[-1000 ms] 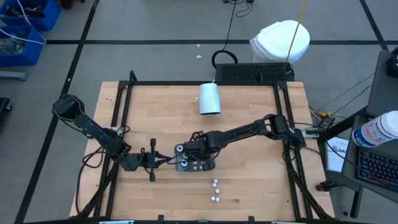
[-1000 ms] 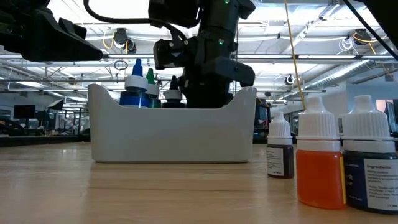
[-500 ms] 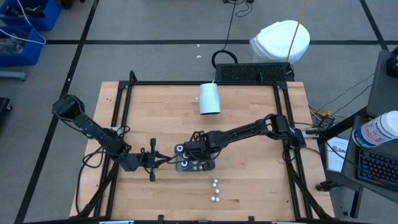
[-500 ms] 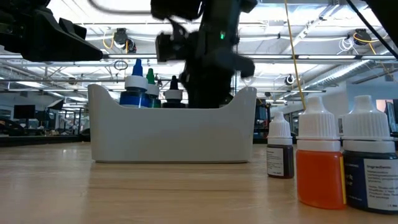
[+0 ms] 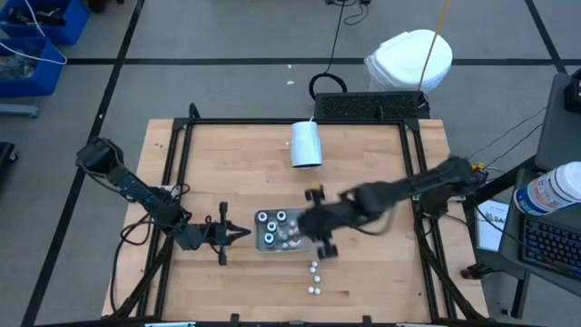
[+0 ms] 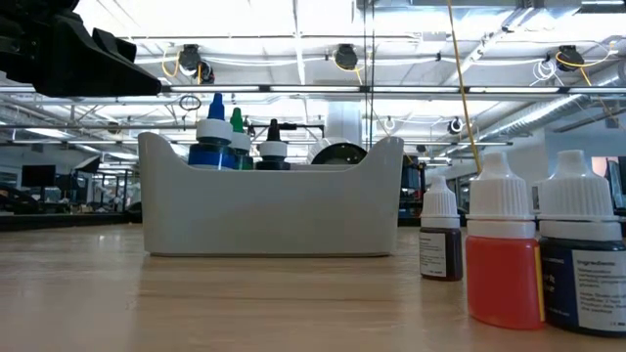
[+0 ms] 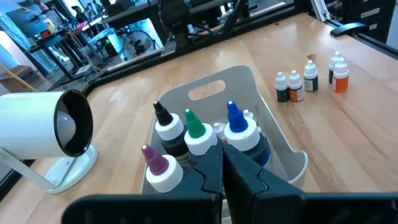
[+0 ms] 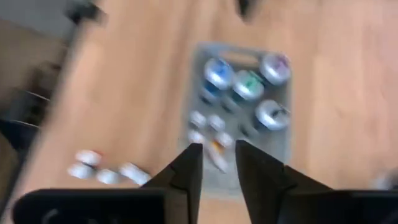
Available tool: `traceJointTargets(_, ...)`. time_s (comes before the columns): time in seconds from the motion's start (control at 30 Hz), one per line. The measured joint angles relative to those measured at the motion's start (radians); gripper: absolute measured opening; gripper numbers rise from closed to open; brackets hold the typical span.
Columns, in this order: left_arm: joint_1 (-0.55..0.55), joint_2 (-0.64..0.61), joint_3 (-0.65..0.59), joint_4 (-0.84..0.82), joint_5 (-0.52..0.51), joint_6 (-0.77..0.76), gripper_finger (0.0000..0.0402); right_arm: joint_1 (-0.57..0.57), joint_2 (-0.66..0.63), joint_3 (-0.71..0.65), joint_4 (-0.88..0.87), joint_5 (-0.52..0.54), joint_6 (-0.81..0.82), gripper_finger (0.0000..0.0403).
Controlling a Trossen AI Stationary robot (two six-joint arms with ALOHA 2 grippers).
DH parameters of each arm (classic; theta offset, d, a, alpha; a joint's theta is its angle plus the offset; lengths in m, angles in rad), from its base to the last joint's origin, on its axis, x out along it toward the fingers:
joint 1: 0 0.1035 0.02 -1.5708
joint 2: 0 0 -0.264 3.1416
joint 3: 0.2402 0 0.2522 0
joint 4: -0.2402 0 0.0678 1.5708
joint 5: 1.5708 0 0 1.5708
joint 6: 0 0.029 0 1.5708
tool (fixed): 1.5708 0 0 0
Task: Pick & Place food coloring
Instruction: Put the orange food coloring bottle into the gray bin
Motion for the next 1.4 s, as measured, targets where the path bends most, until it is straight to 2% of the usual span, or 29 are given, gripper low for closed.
traceJointTargets(0.13, 0.000, 0.000, 0.000, 0.001, 0.002, -0.012, 0.0010, 0.093, -0.156, -0.220, 0.284, 0.009, 0.009, 0.0049)
traceJointTargets(0.27, 0.000, 0.000, 0.000, 0.016, 0.002, -0.012, 0.0010, 0.134, -0.317, -0.492, 0.536, 0.019, 0.051, 0.0010)
traceJointTargets(0.43, 0.000, 0.000, 0.000, 0.028, 0.002, -0.016, 0.0010, 0.150, -0.469, -0.824, 0.889, 0.057, 0.128, 0.0007)
traceJointTargets(0.57, 0.000, 0.000, 0.000, 0.027, 0.002, -0.021, 0.0010, 0.153, -0.503, -1.010, 1.172, 0.076, 0.145, 0.0002)
traceJointTargets(0.7, 0.000, 0.000, 0.000, 0.025, 0.002, -0.032, 0.0010, 0.153, -0.503, -1.092, 1.269, 0.078, 0.124, 0.0001)
traceJointTargets(0.83, 0.000, 0.000, 0.000, 0.025, 0.002, -0.034, 0.0010, 0.156, -0.503, -1.158, 1.373, 0.129, 0.109, 0.0001)
traceJointTargets(1.03, 0.000, 0.000, 0.000, 0.025, 0.011, -0.050, 0.0010, 0.165, -0.503, -1.252, 1.546, 0.124, 0.052, 0.0001)
traceJointTargets(1.3, 0.000, 0.000, 0.003, 0.021, 0.003, -0.128, 0.0010, 0.169, -0.501, -1.258, 1.508, 0.119, 0.013, 0.0001)
traceJointTargets(1.4, 0.001, 0.000, 0.055, -0.038, 0.017, -0.109, 0.0010, 0.192, -0.498, -1.258, 1.529, 0.096, -0.029, 0.0001)
